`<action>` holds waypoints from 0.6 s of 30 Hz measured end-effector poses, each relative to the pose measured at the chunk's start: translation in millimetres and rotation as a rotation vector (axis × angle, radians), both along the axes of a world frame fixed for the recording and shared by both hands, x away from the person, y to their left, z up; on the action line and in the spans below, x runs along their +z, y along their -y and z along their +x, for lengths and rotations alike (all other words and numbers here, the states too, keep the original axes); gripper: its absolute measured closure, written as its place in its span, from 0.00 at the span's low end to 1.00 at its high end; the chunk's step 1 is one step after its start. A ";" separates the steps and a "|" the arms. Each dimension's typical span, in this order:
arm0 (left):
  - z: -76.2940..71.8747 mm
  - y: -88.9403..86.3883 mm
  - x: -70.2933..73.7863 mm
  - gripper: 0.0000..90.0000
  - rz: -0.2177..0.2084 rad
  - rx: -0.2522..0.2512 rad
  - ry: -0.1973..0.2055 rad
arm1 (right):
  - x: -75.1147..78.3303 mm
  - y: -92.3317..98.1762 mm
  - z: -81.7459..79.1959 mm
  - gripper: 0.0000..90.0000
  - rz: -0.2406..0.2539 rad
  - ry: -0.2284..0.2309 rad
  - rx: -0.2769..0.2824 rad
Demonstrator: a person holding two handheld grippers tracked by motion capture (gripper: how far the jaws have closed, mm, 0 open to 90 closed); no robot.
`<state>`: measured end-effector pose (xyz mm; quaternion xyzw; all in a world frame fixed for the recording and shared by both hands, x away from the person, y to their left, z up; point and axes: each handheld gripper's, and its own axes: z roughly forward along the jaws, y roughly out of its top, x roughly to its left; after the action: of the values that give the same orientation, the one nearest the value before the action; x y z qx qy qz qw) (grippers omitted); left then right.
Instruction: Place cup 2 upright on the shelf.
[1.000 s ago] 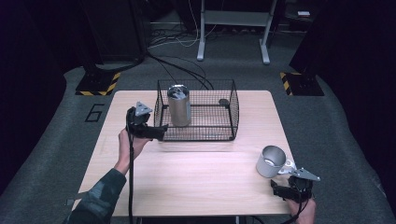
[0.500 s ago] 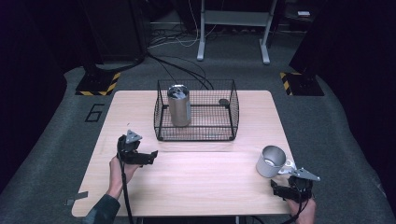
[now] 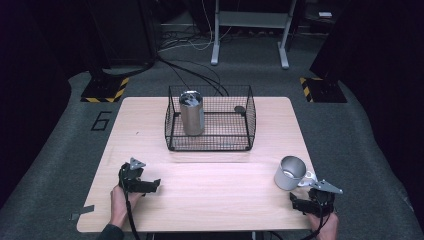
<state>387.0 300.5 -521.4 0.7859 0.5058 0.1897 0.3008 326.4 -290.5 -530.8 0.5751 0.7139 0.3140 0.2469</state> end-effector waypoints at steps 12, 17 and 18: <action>-7.2 -8.6 -10.2 0.02 -0.027 -0.025 0.084 | 1.2 -1.1 -0.9 0.03 -0.014 -0.009 0.025; -5.7 -9.5 -9.9 0.02 -0.015 -0.052 0.082 | 6.2 0.4 -2.5 0.00 -0.022 -0.085 0.051; -5.5 -9.6 -9.9 0.02 -0.014 -0.054 0.081 | 7.9 0.4 -2.6 0.00 -0.025 -0.106 0.058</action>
<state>381.5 310.2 -531.2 0.7888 0.4731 0.2098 0.3315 323.8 -290.9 -522.9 0.5670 0.7461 0.2811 0.2068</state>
